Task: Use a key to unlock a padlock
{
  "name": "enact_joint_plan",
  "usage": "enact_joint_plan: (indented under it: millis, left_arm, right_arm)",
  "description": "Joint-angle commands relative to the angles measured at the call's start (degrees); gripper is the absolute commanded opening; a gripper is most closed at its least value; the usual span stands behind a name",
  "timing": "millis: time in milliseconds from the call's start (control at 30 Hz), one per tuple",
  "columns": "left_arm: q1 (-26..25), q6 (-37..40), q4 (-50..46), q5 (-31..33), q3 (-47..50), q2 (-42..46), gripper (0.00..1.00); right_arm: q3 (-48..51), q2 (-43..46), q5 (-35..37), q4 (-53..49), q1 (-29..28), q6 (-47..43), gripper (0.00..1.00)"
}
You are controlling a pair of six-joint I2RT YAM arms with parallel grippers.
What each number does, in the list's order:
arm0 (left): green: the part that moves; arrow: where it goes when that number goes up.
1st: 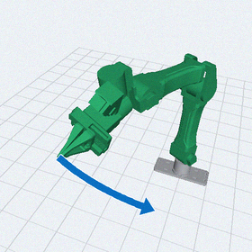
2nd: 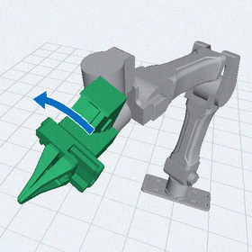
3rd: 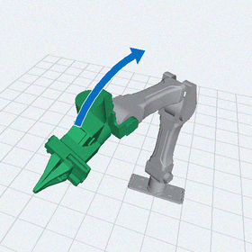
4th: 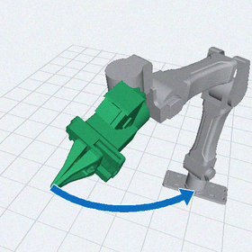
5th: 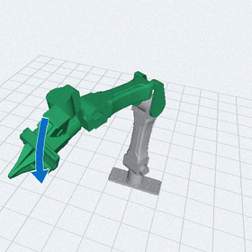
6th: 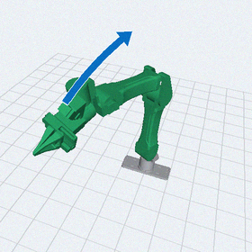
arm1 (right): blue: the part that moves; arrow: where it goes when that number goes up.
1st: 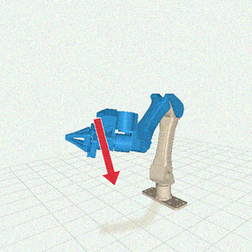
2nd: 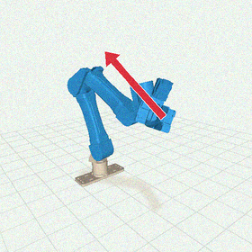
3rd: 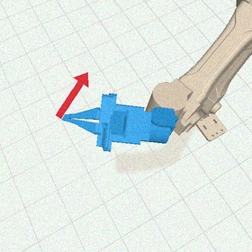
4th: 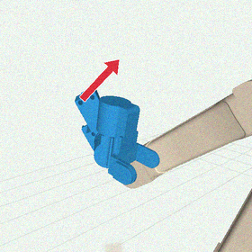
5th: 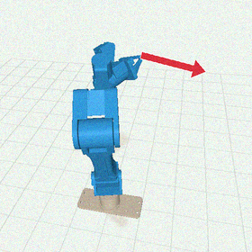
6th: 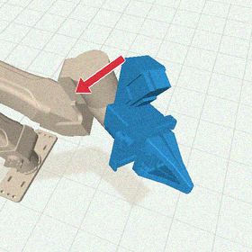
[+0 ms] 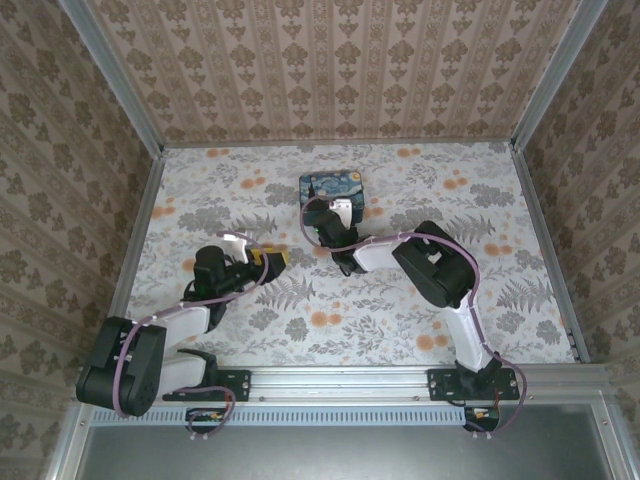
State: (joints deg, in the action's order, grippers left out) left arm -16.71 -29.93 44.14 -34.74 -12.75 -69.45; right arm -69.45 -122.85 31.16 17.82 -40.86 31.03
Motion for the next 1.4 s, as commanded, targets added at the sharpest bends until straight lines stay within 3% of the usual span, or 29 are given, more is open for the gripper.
enact_joint_plan:
  millis: [0, 567, 833, 1367]
  left_arm:
    - [0.58, 1.1, 1.48, -1.03, 0.71, 1.31, 0.67]
    - [1.14, 1.46, 0.42, -0.68, 1.06, 2.92, 0.67]
    - [1.24, 1.72, -0.11, -0.5, 0.89, 2.76, 0.67]
    - [-0.41, 3.13, -0.6, -3.66, 0.05, 4.42, 0.67]
  right_arm:
    - [-1.18, -0.88, -1.78, -0.45, 0.61, -0.18, 0.45]
    - [3.98, 2.92, -3.37, 5.73, 1.44, -0.66, 0.22]
    - [8.77, 7.61, -5.35, 5.1, 1.62, 0.22, 0.17]
    - [6.7, 16.88, -26.35, -18.4, 8.85, 9.52, 0.15]
